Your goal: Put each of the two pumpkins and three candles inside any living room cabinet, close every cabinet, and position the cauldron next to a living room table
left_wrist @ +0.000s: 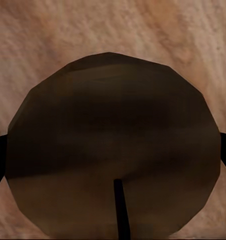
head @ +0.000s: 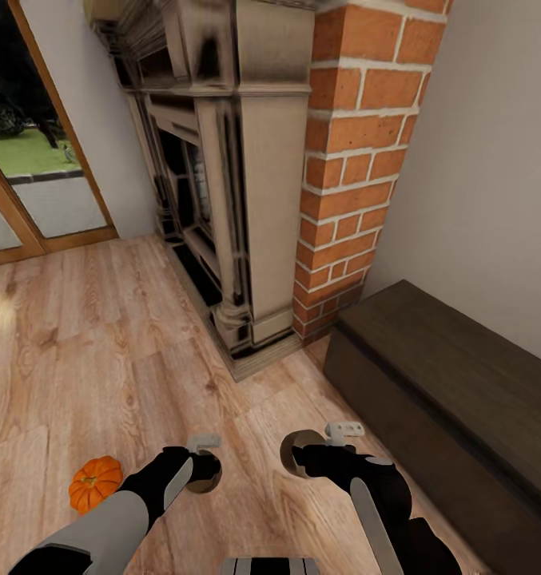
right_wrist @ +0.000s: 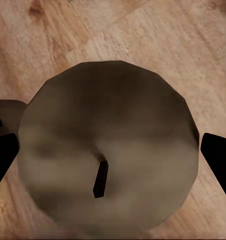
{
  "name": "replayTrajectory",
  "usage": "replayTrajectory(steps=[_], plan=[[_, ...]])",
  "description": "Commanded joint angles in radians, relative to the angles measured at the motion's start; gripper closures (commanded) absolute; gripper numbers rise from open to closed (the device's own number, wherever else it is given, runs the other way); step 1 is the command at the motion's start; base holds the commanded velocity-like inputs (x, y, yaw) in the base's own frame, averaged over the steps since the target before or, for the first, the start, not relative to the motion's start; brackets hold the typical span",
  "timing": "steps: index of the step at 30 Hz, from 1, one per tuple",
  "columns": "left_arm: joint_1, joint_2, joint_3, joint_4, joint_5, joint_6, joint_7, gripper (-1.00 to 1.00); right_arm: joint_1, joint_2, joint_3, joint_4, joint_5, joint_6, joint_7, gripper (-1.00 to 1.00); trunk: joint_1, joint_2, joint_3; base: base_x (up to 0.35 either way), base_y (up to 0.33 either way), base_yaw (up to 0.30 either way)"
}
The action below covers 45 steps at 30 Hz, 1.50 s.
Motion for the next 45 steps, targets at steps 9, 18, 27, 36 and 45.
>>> replayTrajectory(steps=[9,18,27,36,45], plan=[[0.0,0.001,-0.007,-0.002,0.011,0.005,0.008,1.0,-0.001,0.001,-0.001,0.001,-0.012,0.003,-0.019,1.0,-0.005,0.002,0.034,-0.109,0.0,0.0],[0.0,0.001,-0.007,-0.003,0.012,0.005,0.006,1.0,-0.001,0.003,-0.005,0.003,-0.012,0.004,-0.02,1.0,-0.009,0.004,0.069,-0.2,0.0,0.0],[0.0,0.001,-0.007,-0.003,0.012,0.005,0.003,1.0,-0.001,0.002,-0.003,0.003,-0.012,0.005,-0.02,1.0,-0.013,0.006,0.104,-0.259,0.0,0.0],[0.0,0.001,-0.007,-0.003,0.012,0.034,0.0,1.0,-0.001,0.003,-0.004,0.003,-0.013,0.005,-0.02,1.0,-0.017,0.008,0.139,-0.127,0.0,0.0],[0.0,0.001,-0.007,-0.003,0.012,0.036,-0.002,1.0,-0.001,0.003,-0.003,0.003,-0.012,0.005,-0.02,1.0,-0.045,0.058,0.168,-0.268,0.0,0.0]])
